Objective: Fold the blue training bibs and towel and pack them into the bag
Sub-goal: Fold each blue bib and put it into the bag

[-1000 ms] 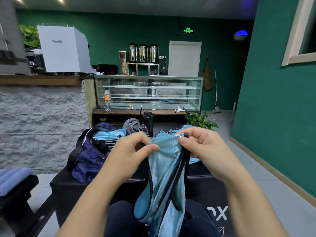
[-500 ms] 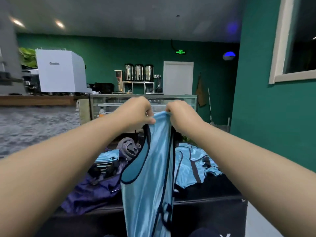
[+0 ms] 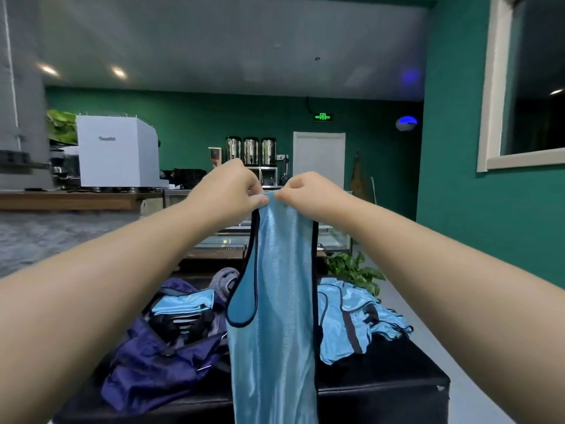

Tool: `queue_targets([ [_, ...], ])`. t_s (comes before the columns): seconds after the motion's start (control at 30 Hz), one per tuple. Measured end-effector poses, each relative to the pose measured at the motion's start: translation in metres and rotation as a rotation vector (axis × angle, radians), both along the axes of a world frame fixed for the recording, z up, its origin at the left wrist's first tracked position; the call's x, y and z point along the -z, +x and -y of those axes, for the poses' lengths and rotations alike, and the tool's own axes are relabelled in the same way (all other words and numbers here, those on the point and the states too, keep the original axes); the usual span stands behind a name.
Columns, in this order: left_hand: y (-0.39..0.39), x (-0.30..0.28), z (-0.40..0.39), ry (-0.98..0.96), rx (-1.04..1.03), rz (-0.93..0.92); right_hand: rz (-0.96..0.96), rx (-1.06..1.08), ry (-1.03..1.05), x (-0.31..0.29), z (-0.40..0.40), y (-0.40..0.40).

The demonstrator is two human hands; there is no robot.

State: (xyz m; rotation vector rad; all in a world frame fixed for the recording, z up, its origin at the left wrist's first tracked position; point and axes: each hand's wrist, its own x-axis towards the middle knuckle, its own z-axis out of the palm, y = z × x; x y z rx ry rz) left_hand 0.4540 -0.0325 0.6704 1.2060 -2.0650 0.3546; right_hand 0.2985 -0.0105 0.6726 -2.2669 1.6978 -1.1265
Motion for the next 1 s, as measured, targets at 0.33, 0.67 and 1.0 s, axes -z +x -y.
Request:
queue_targets([
  [0.33,-0.016,0.029,0.008,0.672,0.464,-0.741,0.226,-0.084,-0.068,0.009,0.011,-0.01],
  [0.67,-0.018,0.05,0.013,0.512,0.411,-0.589,0.324,-0.083,-0.055,0.022,0.017,-0.019],
  [1.0,-0.005,0.074,0.006,0.68,0.32,0.159,0.37,0.034,-0.208,0.026,0.029,-0.042],
])
